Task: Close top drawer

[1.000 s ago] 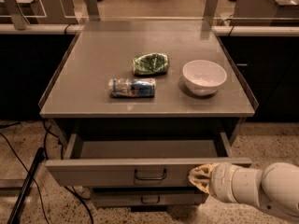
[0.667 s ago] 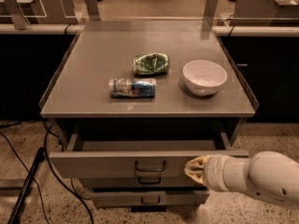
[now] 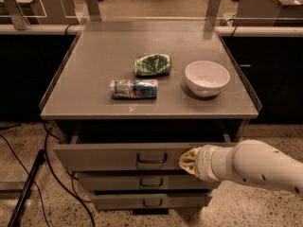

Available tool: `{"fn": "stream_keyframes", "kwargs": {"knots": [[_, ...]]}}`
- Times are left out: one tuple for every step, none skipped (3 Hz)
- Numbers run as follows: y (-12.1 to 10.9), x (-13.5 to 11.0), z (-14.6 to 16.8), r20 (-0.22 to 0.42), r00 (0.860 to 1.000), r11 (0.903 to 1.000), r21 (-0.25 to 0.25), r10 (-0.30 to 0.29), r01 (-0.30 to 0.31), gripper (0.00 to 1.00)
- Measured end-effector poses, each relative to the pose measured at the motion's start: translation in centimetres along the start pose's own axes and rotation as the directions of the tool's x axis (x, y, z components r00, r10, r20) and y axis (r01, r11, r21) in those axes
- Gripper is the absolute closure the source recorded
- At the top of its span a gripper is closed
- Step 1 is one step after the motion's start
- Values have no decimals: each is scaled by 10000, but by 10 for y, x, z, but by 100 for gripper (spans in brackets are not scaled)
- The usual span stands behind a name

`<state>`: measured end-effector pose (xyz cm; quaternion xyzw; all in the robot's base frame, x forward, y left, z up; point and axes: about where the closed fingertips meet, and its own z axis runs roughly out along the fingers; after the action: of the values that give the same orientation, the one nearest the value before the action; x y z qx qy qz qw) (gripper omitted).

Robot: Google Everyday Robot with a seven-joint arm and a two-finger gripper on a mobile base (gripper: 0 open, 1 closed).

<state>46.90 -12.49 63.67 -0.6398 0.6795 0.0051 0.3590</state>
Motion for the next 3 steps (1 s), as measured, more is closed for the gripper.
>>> {"fn": "stream_keyframes", "kwargs": {"knots": [[-11,-1,12,-360,9993,9999,-25,-137,137,100],[-20,1,24,-743,9970,9998,-58,-210,206,100],[-25,3,30,-939,9953,9997,-80,-222,215,100]]}}
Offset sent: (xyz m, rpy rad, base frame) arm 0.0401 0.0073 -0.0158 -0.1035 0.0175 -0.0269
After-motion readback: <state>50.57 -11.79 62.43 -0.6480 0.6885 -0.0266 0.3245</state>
